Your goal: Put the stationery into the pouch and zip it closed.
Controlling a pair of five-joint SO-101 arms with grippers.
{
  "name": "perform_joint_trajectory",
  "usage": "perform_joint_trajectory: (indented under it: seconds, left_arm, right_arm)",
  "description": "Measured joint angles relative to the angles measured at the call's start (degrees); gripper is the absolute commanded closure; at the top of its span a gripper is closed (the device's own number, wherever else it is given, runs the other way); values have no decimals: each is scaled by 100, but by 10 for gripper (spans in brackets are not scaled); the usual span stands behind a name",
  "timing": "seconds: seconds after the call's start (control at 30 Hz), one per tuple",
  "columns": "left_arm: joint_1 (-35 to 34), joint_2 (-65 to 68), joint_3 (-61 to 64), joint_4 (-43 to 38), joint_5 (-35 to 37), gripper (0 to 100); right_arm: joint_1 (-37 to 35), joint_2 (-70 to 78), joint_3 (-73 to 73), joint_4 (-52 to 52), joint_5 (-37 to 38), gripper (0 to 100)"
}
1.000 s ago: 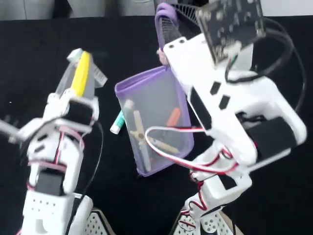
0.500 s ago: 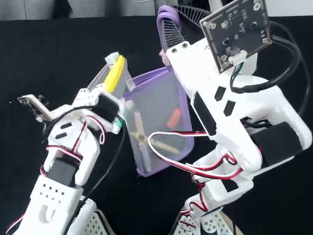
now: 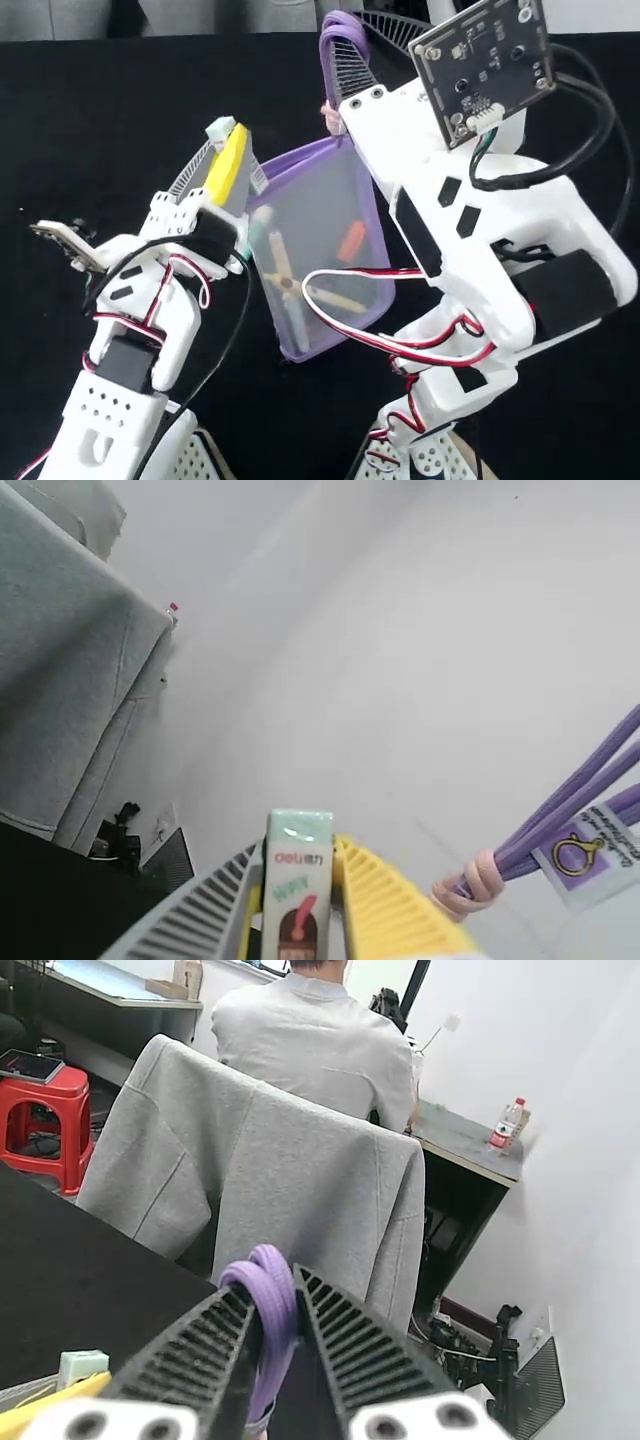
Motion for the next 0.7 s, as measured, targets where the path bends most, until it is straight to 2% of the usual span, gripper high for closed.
perform_joint_trajectory:
  seconds: [0.13,0.33,0.7]
  left_arm:
    - [-44,53,26,-246,0,971]
    - [-123,62,18,-255,-9,971]
    - [-105,62,18,-255,-18,971]
  right_arm:
    - [0,0,0,0,0,987]
    - [-281,0,0,9,26,987]
    - [-316,0,0,9,26,987]
